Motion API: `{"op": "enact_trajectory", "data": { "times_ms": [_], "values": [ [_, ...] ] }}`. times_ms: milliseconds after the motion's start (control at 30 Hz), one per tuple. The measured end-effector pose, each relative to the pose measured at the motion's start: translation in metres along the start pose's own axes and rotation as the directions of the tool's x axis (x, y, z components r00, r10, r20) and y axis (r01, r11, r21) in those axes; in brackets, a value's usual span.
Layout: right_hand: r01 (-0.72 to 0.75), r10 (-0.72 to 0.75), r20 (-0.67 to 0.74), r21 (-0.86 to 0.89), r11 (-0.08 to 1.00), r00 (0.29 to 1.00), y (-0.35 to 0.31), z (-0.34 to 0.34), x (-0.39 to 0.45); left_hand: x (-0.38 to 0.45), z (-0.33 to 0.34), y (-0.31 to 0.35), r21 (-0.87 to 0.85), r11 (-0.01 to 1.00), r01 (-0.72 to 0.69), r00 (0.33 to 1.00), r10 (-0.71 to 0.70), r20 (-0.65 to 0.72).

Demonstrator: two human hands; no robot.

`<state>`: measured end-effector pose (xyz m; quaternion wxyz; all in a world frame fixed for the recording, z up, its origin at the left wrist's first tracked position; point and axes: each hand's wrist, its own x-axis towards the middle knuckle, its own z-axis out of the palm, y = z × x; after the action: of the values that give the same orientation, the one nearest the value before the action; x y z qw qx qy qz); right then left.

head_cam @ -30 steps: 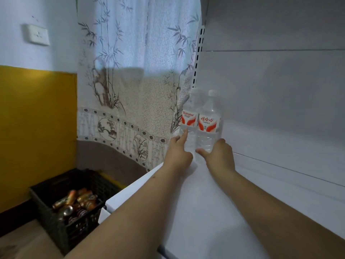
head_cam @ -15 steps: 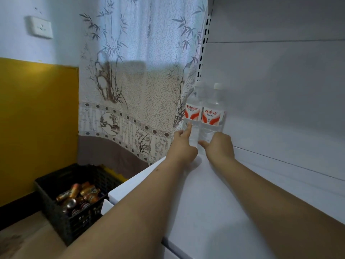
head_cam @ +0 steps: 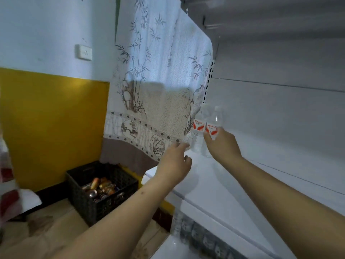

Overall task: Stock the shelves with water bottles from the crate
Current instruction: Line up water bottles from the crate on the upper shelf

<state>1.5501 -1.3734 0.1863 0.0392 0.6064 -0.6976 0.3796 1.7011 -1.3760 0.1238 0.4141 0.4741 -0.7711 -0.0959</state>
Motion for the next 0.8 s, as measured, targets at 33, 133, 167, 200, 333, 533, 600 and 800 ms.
{"op": "enact_trajectory", "data": {
  "times_ms": [33,133,167,200,333,533,600,800],
  "values": [
    [0.038,-0.038,0.002,0.012,0.999,0.999,-0.015,-0.001,-0.011,-0.028,-0.012,-0.001,-0.018,0.997,-0.071,0.990,0.068,-0.124],
    [0.158,-0.159,0.010,0.080,0.984,0.987,-0.063,0.010,-0.058,-0.120,-0.035,-0.017,-0.046,0.987,-0.156,0.946,0.136,-0.295],
    [0.208,-0.210,0.010,0.089,0.974,0.978,-0.077,0.018,-0.077,-0.151,-0.034,-0.033,-0.051,0.992,-0.113,0.952,0.094,-0.293],
    [0.262,-0.264,0.016,0.084,0.961,0.964,-0.089,0.029,-0.097,-0.182,-0.031,-0.053,-0.052,0.998,-0.035,0.966,0.020,-0.258],
    [0.447,-0.462,0.173,0.120,0.886,0.870,-0.112,0.097,-0.185,-0.308,-0.006,-0.158,0.048,0.911,0.409,0.910,-0.411,0.054],
    [0.423,-0.414,0.649,0.155,0.893,0.638,-0.082,0.230,-0.288,-0.435,0.021,-0.268,0.164,0.586,0.793,0.527,-0.797,0.295],
    [0.357,-0.304,0.759,0.101,0.928,0.576,-0.061,0.269,-0.301,-0.449,0.033,-0.288,0.192,0.540,0.820,0.447,-0.811,0.377],
    [0.319,-0.094,0.942,-0.015,0.948,0.323,-0.007,0.360,-0.303,-0.445,0.079,-0.332,0.198,0.459,0.866,0.307,-0.801,0.514]
  ]
}}
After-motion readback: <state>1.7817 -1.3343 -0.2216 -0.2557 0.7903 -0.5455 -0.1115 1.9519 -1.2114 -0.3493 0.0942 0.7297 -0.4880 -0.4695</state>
